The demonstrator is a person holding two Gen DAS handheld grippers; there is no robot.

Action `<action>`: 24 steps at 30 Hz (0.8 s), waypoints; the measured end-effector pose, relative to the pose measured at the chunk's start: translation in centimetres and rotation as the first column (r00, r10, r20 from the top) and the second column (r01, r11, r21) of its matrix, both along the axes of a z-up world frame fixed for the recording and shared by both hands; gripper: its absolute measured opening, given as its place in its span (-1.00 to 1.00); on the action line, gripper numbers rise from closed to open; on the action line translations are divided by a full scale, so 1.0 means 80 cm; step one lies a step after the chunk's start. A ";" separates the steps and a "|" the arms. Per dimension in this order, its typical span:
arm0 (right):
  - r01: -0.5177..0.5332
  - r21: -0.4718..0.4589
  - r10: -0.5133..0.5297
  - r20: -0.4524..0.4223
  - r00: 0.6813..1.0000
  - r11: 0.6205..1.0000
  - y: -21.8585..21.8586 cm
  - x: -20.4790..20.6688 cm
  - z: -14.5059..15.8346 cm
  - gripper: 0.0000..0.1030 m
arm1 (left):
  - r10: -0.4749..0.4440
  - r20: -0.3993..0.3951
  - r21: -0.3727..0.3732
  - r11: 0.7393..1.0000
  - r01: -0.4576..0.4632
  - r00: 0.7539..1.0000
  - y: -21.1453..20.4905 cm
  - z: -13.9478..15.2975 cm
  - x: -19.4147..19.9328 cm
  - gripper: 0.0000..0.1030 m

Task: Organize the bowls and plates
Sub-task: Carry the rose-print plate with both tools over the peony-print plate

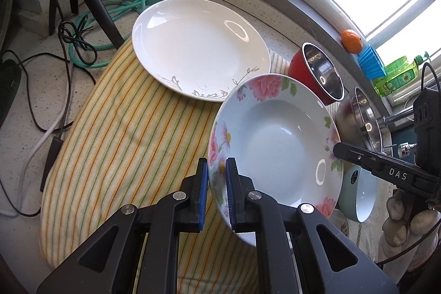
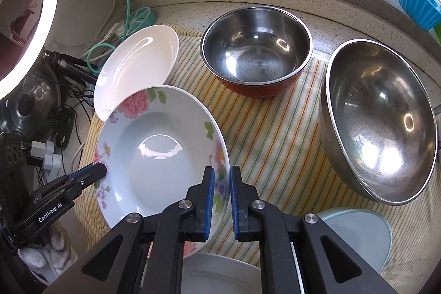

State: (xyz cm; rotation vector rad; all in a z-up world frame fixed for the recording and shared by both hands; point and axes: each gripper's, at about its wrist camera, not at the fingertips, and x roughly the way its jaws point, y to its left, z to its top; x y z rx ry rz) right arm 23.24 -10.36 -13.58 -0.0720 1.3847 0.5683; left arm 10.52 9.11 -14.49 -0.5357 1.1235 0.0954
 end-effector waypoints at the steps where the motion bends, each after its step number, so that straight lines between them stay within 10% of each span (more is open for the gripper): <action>1: 0.001 0.002 -0.001 0.001 1.000 1.000 0.000 -0.001 0.001 -0.80 | 0.001 0.001 -0.003 1.000 -0.001 1.000 0.000 0.001 -0.001 -0.80; 24: 0.075 0.048 -0.076 0.001 0.997 0.996 -0.035 -0.050 0.030 -0.80 | -0.077 0.023 -0.004 0.997 0.077 0.997 -0.013 0.027 -0.030 -0.80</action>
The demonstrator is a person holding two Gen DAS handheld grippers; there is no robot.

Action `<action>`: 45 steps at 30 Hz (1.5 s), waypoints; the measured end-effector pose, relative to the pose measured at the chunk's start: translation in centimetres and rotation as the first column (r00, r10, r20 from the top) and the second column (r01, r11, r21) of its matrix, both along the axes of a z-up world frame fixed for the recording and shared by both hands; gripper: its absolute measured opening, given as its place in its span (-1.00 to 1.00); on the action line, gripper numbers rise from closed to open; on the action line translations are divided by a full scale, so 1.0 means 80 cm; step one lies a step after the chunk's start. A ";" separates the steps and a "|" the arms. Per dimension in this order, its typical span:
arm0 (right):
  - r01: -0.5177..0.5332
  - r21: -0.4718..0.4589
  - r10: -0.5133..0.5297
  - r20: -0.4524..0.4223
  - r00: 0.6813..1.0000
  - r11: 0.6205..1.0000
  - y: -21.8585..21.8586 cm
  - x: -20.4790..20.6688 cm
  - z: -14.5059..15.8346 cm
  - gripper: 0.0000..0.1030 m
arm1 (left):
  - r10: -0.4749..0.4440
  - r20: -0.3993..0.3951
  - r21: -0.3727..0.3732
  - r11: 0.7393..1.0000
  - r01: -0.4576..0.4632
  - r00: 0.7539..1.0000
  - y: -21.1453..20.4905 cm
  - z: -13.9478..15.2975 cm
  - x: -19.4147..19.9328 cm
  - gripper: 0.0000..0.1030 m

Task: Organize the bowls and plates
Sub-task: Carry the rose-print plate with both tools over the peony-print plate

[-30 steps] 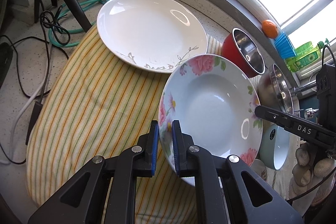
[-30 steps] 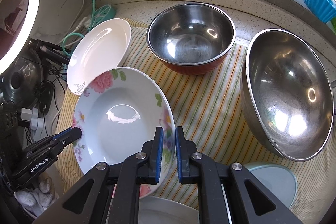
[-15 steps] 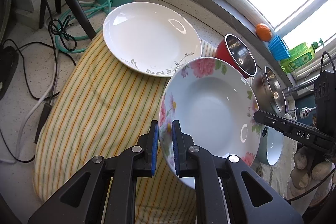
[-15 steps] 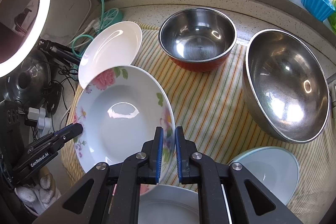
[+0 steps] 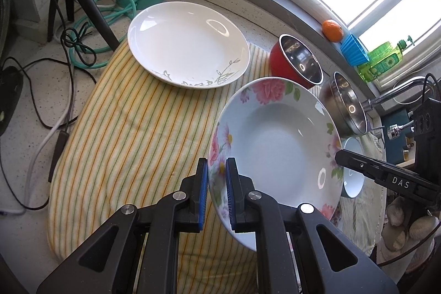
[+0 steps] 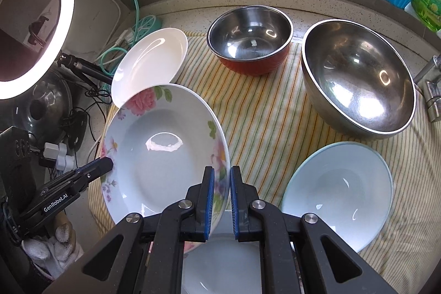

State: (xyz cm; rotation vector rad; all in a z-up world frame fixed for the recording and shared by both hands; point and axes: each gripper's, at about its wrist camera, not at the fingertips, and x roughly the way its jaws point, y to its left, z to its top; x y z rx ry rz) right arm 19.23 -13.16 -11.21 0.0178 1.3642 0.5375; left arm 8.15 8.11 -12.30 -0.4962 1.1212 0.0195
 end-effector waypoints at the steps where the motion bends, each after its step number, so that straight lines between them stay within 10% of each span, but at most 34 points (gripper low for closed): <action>1: 0.007 0.004 -0.007 -0.002 1.000 1.000 -0.003 -0.002 0.001 -0.80 | -0.006 0.001 0.001 1.000 0.006 1.000 -0.002 0.001 -0.001 -0.80; 45: 0.257 0.070 -0.249 -0.106 0.963 0.964 -0.130 -0.122 -0.025 -0.80 | -0.215 -0.046 0.018 0.976 0.216 0.976 -0.102 -0.013 -0.051 -0.80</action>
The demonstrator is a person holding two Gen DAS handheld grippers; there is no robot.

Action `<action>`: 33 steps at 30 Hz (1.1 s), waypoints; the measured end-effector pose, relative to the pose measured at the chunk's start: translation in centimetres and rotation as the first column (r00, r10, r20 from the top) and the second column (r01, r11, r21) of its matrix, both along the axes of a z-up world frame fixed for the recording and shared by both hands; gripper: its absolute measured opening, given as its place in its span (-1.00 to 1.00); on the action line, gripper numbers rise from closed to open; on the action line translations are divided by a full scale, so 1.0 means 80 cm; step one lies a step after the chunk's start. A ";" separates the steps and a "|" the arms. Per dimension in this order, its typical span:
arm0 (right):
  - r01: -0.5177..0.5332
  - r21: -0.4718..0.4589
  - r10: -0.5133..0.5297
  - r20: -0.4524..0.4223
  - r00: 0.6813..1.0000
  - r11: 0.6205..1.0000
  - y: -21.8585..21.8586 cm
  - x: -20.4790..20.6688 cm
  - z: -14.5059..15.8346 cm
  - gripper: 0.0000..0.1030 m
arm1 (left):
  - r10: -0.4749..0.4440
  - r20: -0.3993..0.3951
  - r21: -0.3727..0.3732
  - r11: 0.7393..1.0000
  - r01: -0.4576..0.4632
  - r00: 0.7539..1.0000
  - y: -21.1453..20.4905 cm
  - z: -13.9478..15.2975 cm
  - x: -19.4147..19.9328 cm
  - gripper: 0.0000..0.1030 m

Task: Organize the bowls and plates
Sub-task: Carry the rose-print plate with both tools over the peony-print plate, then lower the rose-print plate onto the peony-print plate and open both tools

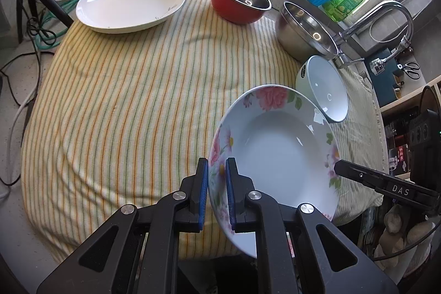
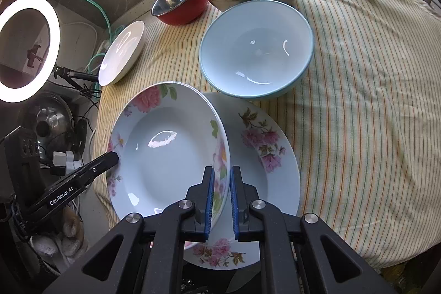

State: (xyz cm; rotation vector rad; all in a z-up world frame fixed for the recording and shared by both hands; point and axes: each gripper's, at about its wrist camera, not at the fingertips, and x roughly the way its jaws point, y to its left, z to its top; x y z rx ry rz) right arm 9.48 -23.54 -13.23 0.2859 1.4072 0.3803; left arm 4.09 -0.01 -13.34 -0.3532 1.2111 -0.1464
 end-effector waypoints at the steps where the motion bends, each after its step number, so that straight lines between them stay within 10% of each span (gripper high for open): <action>1: 0.006 0.000 -0.006 -0.001 1.000 1.000 -0.003 -0.002 -0.001 -0.80 | -0.004 0.001 0.004 1.000 0.004 1.000 -0.003 0.000 0.000 -0.80; 33: 0.056 -0.026 -0.057 -0.045 0.997 0.998 -0.046 -0.025 -0.025 -0.80 | -0.096 -0.033 0.045 0.994 0.098 0.995 -0.049 -0.023 0.001 -0.80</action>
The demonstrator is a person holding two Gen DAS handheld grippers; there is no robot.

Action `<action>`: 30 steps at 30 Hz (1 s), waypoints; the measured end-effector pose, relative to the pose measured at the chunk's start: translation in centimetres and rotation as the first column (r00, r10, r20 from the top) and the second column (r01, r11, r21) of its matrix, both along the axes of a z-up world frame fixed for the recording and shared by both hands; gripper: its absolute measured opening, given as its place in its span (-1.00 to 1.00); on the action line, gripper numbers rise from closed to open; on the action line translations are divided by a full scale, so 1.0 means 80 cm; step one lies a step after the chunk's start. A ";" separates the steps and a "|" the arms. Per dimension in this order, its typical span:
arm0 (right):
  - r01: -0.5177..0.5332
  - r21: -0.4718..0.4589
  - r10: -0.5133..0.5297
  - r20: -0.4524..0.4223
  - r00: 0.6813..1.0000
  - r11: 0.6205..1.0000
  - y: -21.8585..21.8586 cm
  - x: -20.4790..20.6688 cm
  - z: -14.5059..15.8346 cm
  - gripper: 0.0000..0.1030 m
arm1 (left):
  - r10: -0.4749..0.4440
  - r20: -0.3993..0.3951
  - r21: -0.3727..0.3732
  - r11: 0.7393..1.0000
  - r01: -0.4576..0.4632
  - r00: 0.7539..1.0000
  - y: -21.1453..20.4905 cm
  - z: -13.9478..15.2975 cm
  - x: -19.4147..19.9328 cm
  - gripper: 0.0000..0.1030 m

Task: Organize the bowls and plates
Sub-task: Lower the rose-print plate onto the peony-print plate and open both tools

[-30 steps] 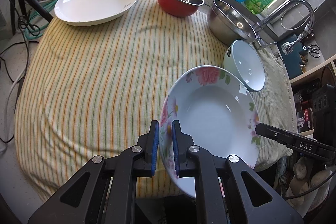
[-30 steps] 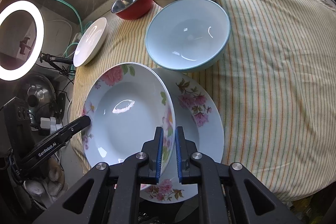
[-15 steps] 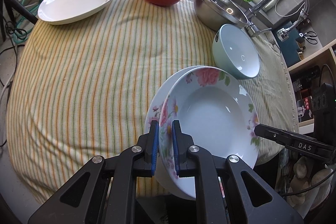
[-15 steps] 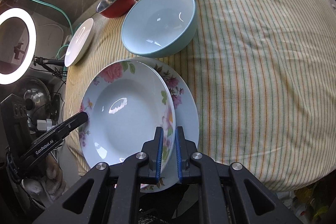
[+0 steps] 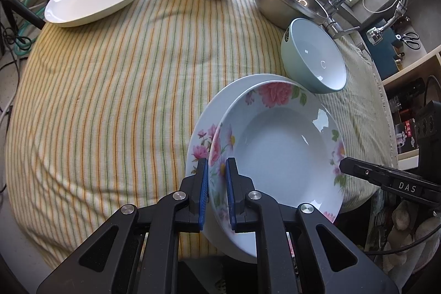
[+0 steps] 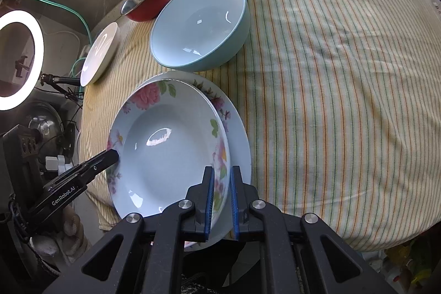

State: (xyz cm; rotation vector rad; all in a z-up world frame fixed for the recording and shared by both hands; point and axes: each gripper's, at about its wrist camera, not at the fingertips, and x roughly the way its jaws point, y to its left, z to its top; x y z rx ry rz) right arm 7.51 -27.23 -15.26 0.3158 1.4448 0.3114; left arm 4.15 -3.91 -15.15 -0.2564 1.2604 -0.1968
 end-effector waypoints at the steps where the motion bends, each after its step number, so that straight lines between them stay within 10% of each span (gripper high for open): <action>1: -0.003 -0.002 0.003 -0.001 1.000 1.000 0.001 0.000 0.000 -0.80 | -0.003 0.001 0.004 1.000 0.003 1.000 -0.001 0.000 0.000 -0.79; 30: -0.033 -0.059 0.035 0.035 0.999 0.998 0.013 0.003 0.008 -0.76 | -0.026 0.030 0.019 1.000 0.025 0.999 0.005 0.016 -0.004 -0.79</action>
